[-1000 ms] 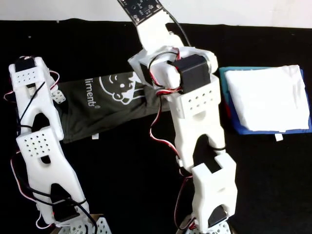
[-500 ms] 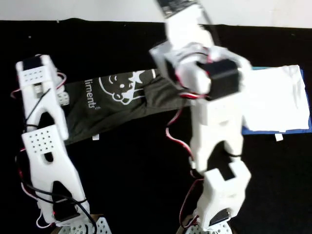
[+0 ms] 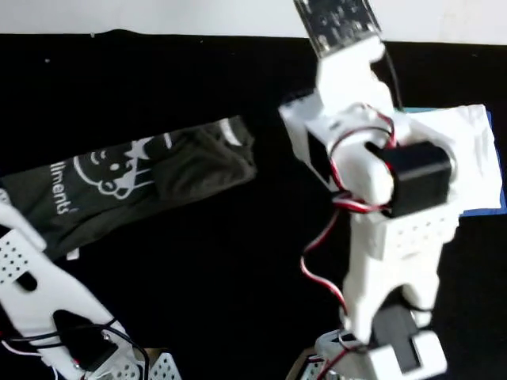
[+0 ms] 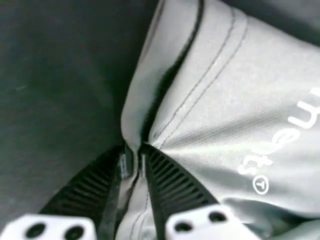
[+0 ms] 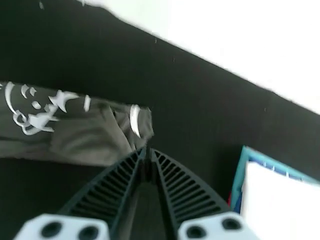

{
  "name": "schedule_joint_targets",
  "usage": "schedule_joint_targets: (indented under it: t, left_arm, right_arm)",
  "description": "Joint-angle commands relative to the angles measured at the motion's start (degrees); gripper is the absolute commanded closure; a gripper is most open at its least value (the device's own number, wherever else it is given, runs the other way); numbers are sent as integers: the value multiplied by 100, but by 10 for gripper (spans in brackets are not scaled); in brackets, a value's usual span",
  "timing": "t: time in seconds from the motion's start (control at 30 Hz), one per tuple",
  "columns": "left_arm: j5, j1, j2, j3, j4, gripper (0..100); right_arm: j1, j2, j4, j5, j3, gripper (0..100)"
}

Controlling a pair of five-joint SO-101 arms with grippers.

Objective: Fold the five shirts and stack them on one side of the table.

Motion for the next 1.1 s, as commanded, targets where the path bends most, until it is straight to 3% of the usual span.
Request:
schedule_joint_targets:
  t: [0.0,0.23,0.43,0.8,1.07]
  left_arm:
    - [-26,145,-734,215,70,991]
    - [158,1086,-2976,2097,70,991]
    - [431,2527,-4629,3389,53,991]
    - [1090,4708,-4892,3503,-105,991]
    - [1099,5552,-4884,3521,-941,991]
  right_arm:
    - [75,-567,-4,-70,1525,991]
    - [242,-1701,-1323,-35,4848,991]
    - [295,-2923,-3090,-35,8057,991]
    - [1112,-3380,-5534,-70,11073,991]
    - [1112,-3380,-6985,-79,12330,991]
